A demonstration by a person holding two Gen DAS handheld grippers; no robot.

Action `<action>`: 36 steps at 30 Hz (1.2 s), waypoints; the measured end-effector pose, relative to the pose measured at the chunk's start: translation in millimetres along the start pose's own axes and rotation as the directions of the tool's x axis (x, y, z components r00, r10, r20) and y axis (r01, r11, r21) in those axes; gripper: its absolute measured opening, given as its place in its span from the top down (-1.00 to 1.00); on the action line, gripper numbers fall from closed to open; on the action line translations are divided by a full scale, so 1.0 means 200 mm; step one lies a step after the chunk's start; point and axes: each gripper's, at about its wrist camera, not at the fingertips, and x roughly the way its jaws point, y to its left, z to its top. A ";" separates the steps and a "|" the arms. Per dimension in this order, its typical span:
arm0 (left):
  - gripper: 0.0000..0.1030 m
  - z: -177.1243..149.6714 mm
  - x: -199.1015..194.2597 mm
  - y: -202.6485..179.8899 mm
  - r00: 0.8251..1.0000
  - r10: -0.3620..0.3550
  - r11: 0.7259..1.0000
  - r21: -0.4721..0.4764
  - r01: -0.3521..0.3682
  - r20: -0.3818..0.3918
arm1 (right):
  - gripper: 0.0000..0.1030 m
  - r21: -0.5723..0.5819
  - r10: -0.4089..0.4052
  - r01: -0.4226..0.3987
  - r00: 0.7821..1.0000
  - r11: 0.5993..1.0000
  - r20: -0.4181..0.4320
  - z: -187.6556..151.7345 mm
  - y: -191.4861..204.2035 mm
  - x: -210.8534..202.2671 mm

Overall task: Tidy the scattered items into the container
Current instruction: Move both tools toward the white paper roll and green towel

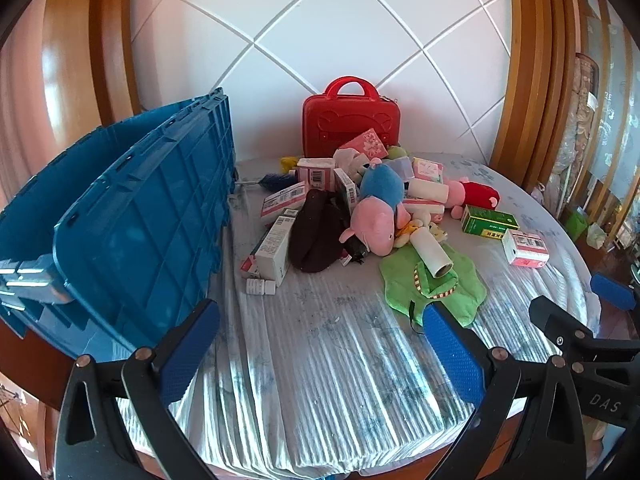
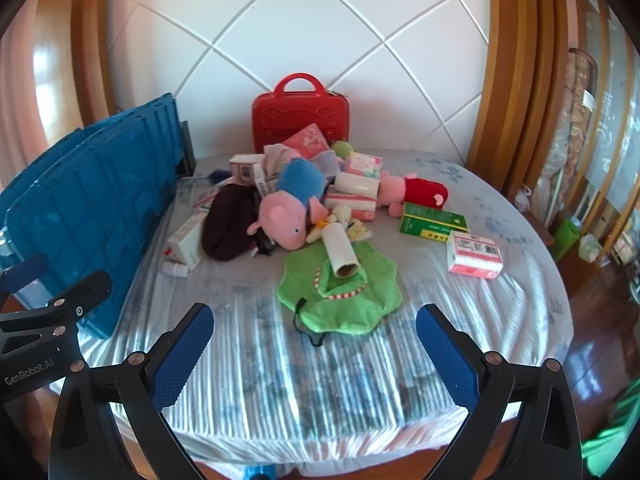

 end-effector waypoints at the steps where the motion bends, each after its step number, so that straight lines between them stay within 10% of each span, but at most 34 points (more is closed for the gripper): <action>1: -1.00 0.02 0.03 0.00 1.000 -0.009 1.000 0.011 0.009 -0.006 | -0.99 0.011 -0.008 0.008 1.000 1.000 -0.007 0.02 -0.01 0.03; 25: -1.00 0.14 0.70 -0.04 0.972 -0.116 0.992 0.022 0.123 -0.206 | -0.99 0.033 -0.012 0.018 0.986 0.999 -0.169 0.22 -0.14 0.60; 36: -1.00 -0.02 1.08 -0.46 0.917 -0.093 0.992 0.040 0.118 -0.389 | -0.99 -0.003 0.111 -0.122 0.912 0.992 -0.395 0.09 -0.57 1.12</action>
